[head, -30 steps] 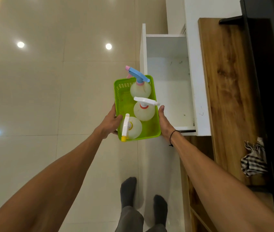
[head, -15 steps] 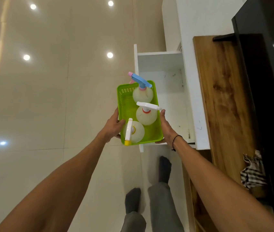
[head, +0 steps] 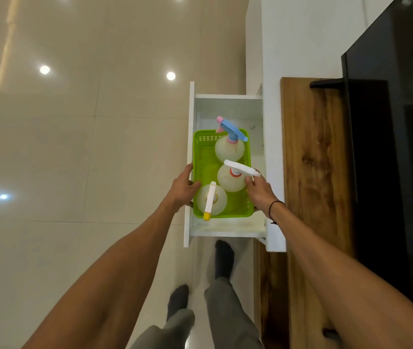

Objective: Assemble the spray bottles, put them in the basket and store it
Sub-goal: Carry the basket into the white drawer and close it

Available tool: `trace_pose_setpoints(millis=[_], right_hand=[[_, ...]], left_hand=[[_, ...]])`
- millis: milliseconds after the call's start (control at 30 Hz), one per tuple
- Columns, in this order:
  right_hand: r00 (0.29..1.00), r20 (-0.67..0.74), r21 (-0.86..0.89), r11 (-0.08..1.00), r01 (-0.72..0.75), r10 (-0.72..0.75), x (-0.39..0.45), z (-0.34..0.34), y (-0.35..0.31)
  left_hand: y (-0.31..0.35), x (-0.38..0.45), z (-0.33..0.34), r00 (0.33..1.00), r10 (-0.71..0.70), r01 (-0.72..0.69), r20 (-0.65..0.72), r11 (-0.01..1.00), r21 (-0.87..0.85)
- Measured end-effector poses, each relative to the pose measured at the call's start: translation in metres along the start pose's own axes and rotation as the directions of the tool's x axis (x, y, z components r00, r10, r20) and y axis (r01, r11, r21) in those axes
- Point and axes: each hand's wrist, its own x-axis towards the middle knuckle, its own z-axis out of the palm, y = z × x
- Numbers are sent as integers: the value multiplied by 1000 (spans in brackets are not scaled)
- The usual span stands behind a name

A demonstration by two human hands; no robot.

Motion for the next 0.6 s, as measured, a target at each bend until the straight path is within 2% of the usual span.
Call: trace_pose_setpoints(millis=[100, 200, 300, 400, 600], right_hand=[[1000, -18, -58, 998, -16, 15, 21, -6, 7], [998, -9, -41, 997, -69, 69, 42, -4, 13], [991, 7, 53, 989, -135, 135, 68, 7, 29], [986, 2, 132, 977, -167, 169, 94, 20, 43], [971, 33, 409, 883, -230, 237, 142, 49, 60]], left_hand=[[-3, 19, 17, 999, 1, -1, -39, 1000, -1], [-8, 43, 31, 997, 29, -25, -77, 999, 48], [-20, 73, 42, 994, 66, -56, -84, 993, 108], [-33, 100, 52, 996, 30, -19, -86, 992, 126], [-50, 142, 74, 995, -70, 68, -77, 997, -23]])
